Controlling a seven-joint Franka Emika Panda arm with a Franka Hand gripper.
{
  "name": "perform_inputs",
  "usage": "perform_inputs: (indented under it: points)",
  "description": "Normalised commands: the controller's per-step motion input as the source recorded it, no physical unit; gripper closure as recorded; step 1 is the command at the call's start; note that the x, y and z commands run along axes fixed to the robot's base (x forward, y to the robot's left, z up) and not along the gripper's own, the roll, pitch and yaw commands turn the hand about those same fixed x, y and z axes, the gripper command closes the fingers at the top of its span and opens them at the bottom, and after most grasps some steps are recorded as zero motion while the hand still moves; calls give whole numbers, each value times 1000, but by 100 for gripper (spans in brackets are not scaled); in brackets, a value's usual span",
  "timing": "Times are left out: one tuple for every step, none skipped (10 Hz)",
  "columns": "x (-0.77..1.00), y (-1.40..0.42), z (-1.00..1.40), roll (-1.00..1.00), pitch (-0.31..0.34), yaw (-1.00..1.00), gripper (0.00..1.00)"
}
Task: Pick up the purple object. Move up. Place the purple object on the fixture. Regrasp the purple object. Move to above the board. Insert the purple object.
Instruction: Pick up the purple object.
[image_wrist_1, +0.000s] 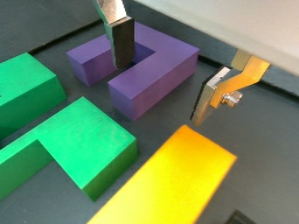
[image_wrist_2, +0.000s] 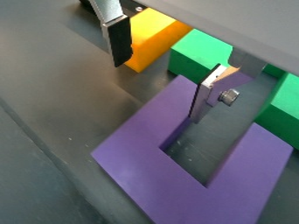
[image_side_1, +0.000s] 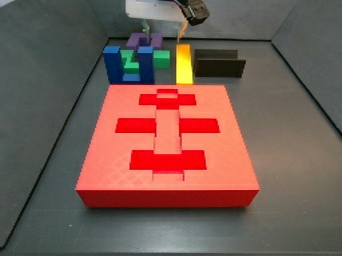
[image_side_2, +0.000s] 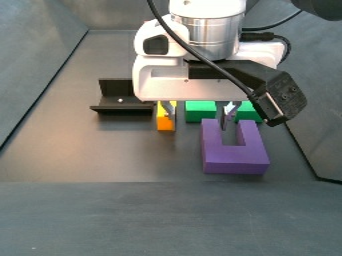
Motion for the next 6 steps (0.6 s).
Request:
perform_inputs:
  points:
    - [-194,0,-23,-63,-27,-26,0]
    - [-171,-23,-69,-43,-27,-23,0]
    - [-157,-34,-126,-20,-23,-3,0]
    - [-149,-43,-169,-21,-34,0,0]
    - [-129,-46,-189,-29,-43,0,0]
    - [-129,-31,-217,-16,-43,0,0]
